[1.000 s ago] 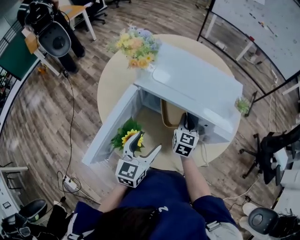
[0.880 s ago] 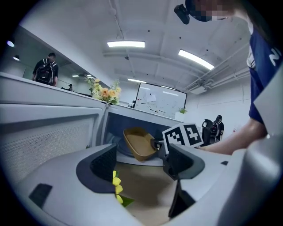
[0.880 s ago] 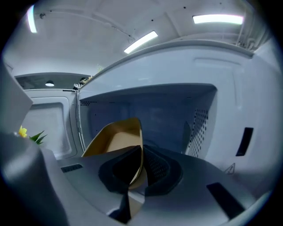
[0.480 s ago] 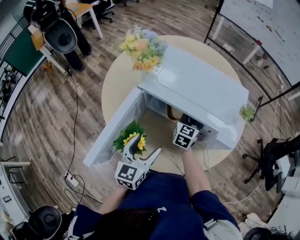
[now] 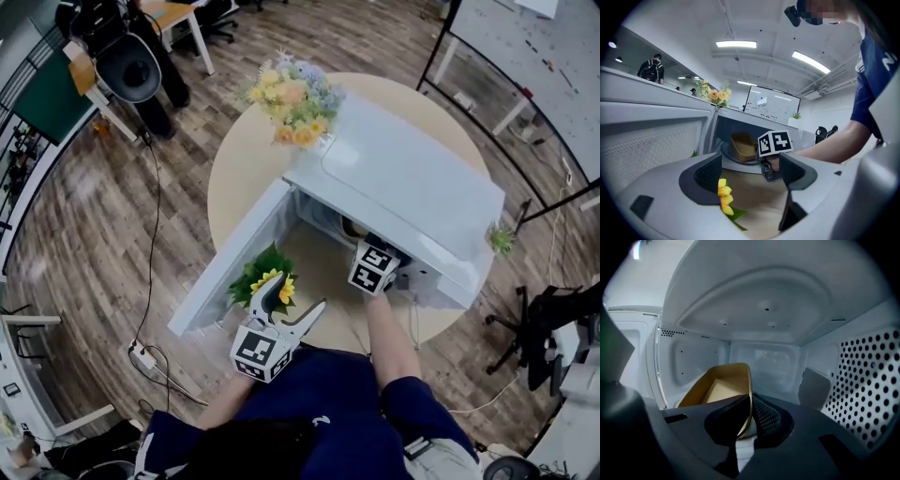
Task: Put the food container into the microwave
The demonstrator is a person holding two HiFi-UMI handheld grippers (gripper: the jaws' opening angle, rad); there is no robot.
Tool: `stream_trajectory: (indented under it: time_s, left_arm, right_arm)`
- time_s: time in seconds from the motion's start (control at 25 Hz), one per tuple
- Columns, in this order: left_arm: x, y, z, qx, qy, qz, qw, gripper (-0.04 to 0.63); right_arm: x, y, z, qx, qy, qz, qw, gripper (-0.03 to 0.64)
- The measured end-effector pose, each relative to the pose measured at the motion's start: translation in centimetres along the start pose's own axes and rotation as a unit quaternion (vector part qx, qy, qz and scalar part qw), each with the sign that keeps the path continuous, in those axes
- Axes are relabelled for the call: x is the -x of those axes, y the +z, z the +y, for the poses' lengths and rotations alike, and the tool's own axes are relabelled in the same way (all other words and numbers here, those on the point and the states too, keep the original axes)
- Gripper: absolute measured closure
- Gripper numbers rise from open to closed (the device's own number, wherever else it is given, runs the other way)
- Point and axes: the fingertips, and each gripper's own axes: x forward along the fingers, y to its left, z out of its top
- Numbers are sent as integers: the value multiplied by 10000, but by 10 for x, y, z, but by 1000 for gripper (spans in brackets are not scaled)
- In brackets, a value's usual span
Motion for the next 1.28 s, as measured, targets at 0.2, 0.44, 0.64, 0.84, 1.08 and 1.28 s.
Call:
stream_trajectory:
  time_s: [0.2, 0.44, 0.64, 0.84, 1.08, 1.28]
  left_arm:
    - [-1, -4, 1, 53, -1, 48, 10000, 229]
    - [-2, -5, 1, 118, -103, 44, 9999, 227]
    - [-4, -5, 0, 75, -115, 76, 9999, 227]
    - [-6, -4, 0, 91, -119, 60, 9999, 227]
    - [-7, -4, -4, 39, -200, 59, 9998, 227]
    - [-5, -2, -1, 107, -199, -17, 9997, 227]
  right_arm:
    - [-10, -4, -1, 90, -87, 56, 9999, 586]
    - [-21, 0, -4, 213, -163, 55, 9996, 584]
    - [-29, -10, -9, 174, -199, 316, 9991, 567]
    - [-32, -14, -3, 18, -24, 356, 9994, 512]
    - [-30, -3, 1, -258, 199, 188, 9993, 321]
    - [-26, 6, 3, -449, 348, 41, 9984, 258]
